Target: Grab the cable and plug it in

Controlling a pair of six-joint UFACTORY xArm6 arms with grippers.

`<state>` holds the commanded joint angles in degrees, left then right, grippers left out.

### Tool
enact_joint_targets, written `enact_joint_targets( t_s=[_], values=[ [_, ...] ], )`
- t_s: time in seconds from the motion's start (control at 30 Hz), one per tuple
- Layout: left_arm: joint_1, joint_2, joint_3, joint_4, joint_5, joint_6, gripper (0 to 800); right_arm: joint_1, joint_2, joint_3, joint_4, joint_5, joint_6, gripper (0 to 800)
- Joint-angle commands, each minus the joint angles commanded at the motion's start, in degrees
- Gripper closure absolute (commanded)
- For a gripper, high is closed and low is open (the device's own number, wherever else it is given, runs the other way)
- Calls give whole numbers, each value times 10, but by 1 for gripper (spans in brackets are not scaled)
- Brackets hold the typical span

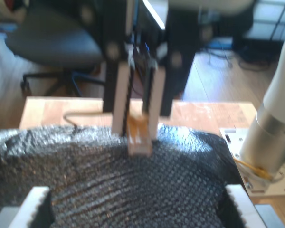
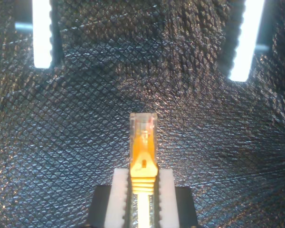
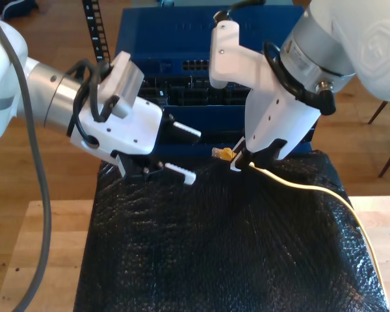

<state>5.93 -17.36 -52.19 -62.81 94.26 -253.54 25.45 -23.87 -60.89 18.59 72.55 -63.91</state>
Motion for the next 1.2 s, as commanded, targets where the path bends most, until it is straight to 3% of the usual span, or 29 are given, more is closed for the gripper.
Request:
enact_joint_targets(
  t_s=[0.6,1.2],
  values=[
    [-4,-12,2,-11,4,0,10,0,4,-12,21,0,0,796],
    [-4,-22,11,-21,-3,4,109,1,12,-21,33,0,1,797]
  ],
)
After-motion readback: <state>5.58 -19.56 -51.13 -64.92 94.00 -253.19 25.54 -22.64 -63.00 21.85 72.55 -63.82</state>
